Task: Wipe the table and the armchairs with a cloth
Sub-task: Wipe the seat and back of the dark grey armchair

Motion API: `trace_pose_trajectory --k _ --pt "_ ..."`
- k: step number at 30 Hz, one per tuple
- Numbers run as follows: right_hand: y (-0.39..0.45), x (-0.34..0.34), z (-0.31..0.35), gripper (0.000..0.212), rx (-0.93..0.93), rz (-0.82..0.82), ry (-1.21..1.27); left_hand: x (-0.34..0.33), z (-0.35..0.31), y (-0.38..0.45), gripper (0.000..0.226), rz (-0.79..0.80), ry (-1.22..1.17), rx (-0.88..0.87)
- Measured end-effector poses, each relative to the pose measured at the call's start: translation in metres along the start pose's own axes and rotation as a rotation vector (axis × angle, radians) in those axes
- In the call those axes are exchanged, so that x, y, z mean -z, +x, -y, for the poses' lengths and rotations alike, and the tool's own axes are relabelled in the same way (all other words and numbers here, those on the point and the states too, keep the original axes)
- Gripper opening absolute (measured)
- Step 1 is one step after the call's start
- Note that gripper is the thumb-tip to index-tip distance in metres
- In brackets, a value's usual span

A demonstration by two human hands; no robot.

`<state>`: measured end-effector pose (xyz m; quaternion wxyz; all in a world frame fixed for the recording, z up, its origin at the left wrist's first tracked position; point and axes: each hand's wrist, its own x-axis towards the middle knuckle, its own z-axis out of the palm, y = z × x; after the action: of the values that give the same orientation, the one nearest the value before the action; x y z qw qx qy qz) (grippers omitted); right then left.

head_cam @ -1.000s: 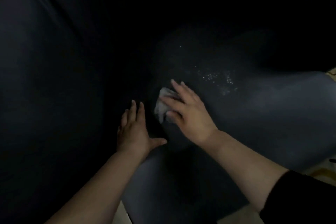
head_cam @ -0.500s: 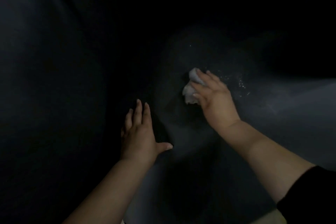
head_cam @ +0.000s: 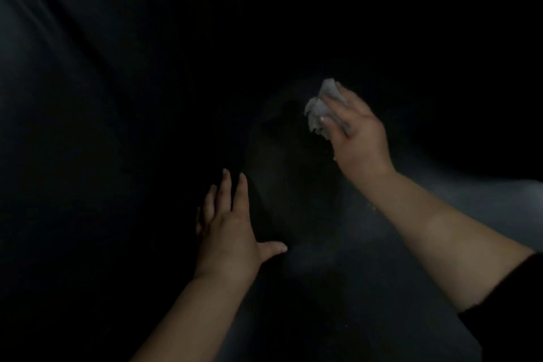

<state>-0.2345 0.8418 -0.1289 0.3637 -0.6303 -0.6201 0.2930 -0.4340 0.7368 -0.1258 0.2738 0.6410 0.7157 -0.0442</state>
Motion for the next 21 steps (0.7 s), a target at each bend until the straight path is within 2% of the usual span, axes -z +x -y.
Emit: trace_pose_trajectory --k 2,4,6,8,10,12,13,15,17,19,21 --pt "0.025 -0.004 -0.006 0.043 -0.034 0.047 -0.022 0.002 -0.001 0.009 0.130 -0.014 -0.027 0.007" --pt "0.041 -0.013 -0.018 0.049 -0.022 0.191 -0.276 0.003 0.000 0.013 0.132 0.000 -0.035 0.004" --pt "0.045 -0.027 -0.021 0.053 -0.004 0.222 -0.489 0.002 0.002 0.014 0.133 0.013 -0.033 -0.002" --pt "0.036 -0.039 -0.015 0.049 0.066 0.230 -0.451 0.000 0.003 0.016 0.134 0.010 -0.033 0.001" --pt "0.015 -0.054 -0.009 0.045 0.176 0.356 -0.373 -0.001 0.002 0.016 0.134 0.008 -0.023 0.011" --pt "0.001 -0.061 -0.008 0.040 0.137 0.455 -0.162 0.000 0.001 0.016 0.135 0.006 -0.019 0.023" --pt "0.001 -0.058 -0.002 0.034 0.060 0.426 0.011 0.000 0.002 0.016 0.135 0.007 -0.025 0.023" --pt "0.015 -0.051 0.000 0.023 0.038 0.289 0.019 -0.001 0.004 0.016 0.134 0.005 -0.044 0.014" --pt "0.039 -0.039 -0.007 0.022 -0.046 0.159 -0.130 -0.002 0.004 0.015 0.135 -0.003 -0.066 -0.001" --pt "0.057 -0.042 -0.015 0.038 0.011 0.157 -0.389 -0.003 0.004 0.016 0.135 -0.015 -0.085 -0.006" --pt "0.068 -0.058 -0.014 0.044 0.046 0.201 -0.439 -0.005 0.005 0.018 0.136 -0.014 -0.092 -0.001"
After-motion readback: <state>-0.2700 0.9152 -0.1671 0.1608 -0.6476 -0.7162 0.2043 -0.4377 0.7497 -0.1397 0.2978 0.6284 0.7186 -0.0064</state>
